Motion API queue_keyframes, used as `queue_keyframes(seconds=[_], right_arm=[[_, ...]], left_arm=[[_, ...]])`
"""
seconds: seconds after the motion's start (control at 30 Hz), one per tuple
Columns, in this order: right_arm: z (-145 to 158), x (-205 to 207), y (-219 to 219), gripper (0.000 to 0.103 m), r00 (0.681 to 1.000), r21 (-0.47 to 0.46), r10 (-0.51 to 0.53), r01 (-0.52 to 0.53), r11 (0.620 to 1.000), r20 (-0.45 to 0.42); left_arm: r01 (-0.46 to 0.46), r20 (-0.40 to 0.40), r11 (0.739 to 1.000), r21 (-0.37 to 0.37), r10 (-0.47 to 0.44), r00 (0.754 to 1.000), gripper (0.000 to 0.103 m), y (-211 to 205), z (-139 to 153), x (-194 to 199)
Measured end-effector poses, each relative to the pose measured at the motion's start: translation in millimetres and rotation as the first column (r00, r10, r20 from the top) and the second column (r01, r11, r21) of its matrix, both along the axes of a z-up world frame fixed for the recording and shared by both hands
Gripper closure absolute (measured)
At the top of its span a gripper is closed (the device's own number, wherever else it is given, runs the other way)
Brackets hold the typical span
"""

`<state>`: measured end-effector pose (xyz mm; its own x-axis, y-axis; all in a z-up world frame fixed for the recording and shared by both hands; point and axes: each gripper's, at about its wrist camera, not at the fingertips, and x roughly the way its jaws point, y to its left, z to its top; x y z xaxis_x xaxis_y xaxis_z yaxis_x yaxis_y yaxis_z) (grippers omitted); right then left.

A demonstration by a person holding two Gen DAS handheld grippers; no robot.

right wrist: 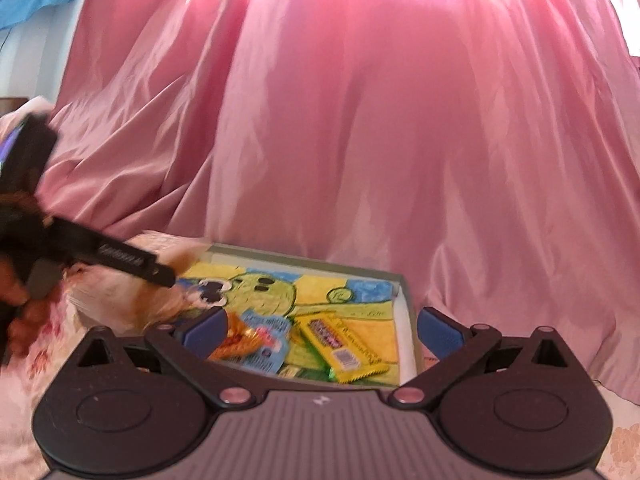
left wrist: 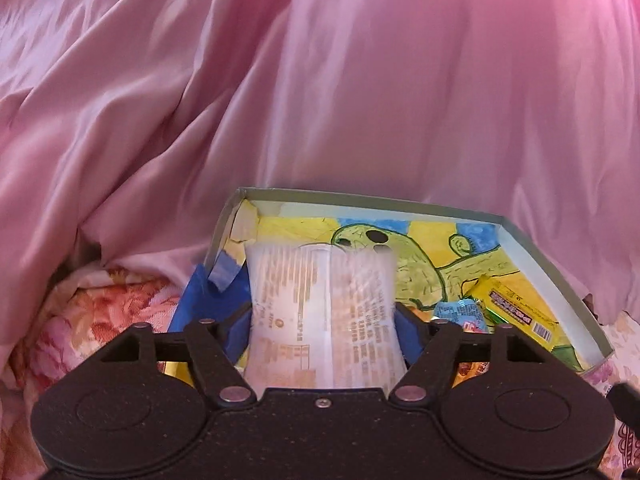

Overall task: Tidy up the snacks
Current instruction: 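Lower the white packet into the tray and open the left tool, then withdraw both tools from the tray back over the snack pile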

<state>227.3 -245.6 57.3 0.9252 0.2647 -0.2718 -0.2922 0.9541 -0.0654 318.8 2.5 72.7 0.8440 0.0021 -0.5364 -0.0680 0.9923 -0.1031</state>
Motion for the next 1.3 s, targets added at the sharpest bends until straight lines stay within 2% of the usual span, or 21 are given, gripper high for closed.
queue_keyframes(seconds=[0.1,0.17,0.27,0.4,0.7,1.0,1.3], right_arm=[[-4,-6,5,0.000,1.000,-0.015,0.021,-0.021,1.000,-0.003],[-5,-9,8,0.000,0.999,-0.018,0.033,-0.033,0.999,0.000],[-2,-12,11,0.000,0.999,-0.004,0.041,-0.041,0.999,0.009],[4,-21,11,0.000,0.999,0.036,0.050,-0.051,0.998,0.018],[5,-62,8,0.000,0.995,0.057,0.102,-0.103,0.993,0.015],[-21,-106,7,0.000,0.986,0.005,0.153,-0.153,0.988,-0.059],[-56,-145,9,0.000,0.974,-0.027,0.148,-0.154,0.988,-0.171]], left_arm=[[-0.008,0.033,1.000,0.004,0.007,0.999,0.011,2,4,-8],[-0.006,0.049,1.000,0.011,0.005,0.999,0.010,2,8,-14],[0.003,0.080,1.000,0.019,-0.004,0.997,0.002,0,15,-25],[0.017,0.140,1.000,0.017,-0.019,0.990,0.001,-5,22,-54],[0.053,0.179,0.999,-0.005,-0.051,0.982,0.001,-3,9,-132],[0.091,0.150,0.995,0.031,-0.095,0.984,0.001,-2,-27,-198],[0.101,0.059,0.994,0.029,-0.103,0.993,0.001,1,-63,-231]])
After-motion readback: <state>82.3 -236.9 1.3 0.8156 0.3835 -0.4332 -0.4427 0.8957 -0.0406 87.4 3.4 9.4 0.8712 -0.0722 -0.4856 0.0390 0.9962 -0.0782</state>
